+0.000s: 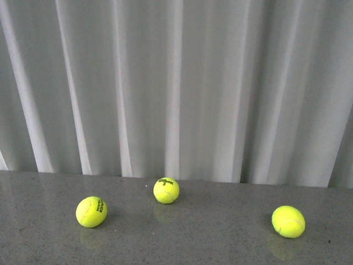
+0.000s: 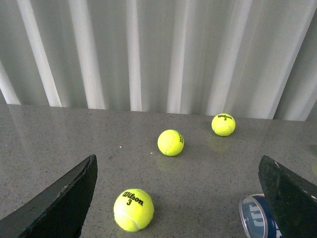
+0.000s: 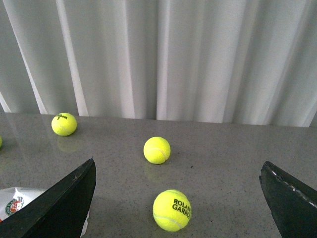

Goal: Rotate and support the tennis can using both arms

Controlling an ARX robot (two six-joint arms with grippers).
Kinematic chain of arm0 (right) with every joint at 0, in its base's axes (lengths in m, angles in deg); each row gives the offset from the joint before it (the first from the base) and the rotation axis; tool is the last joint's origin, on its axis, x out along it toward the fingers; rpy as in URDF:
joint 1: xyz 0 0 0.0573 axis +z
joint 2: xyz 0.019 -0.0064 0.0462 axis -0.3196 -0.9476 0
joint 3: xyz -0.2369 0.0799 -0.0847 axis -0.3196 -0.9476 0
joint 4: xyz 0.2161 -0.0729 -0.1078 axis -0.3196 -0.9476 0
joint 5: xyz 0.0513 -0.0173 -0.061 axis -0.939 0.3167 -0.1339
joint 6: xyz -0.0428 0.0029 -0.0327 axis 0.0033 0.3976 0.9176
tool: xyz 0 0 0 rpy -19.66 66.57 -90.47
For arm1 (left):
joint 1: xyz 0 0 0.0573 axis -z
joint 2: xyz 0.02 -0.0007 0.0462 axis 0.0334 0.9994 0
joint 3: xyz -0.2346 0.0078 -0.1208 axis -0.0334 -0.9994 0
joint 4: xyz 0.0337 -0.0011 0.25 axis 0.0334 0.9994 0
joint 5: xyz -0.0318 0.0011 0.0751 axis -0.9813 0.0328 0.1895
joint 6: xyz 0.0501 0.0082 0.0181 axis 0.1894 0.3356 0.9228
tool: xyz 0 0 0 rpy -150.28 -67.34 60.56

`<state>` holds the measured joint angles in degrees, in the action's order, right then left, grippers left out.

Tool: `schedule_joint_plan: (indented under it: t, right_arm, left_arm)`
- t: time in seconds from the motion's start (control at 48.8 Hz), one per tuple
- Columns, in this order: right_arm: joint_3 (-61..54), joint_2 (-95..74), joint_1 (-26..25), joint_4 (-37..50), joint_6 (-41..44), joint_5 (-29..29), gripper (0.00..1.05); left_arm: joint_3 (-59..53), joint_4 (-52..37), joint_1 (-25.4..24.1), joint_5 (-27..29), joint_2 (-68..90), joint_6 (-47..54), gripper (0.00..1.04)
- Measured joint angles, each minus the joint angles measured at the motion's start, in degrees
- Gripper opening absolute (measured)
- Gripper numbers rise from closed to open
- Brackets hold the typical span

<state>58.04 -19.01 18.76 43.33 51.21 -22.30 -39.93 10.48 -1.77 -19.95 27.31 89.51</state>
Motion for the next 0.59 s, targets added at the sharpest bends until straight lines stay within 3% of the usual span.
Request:
schedule_joint_plan:
  t: [0.451, 0.513, 0.595]
  right_arm:
    - [0.0, 0.0, 0.0, 0.0, 0.0, 0.0, 0.98]
    - [0.0, 0.0, 0.0, 0.0, 0.0, 0.0, 0.98]
    - [0.0, 0.0, 0.0, 0.0, 0.0, 0.0, 0.98]
  left_arm:
    - [0.0, 0.0, 0.0, 0.0, 0.0, 0.0, 0.98]
    - [2.2, 5.9, 1.0, 6.0, 4.1, -4.4, 0.98]
    - [4.5, 3.9, -0.5, 5.6, 15.2, -9.4, 0.98]
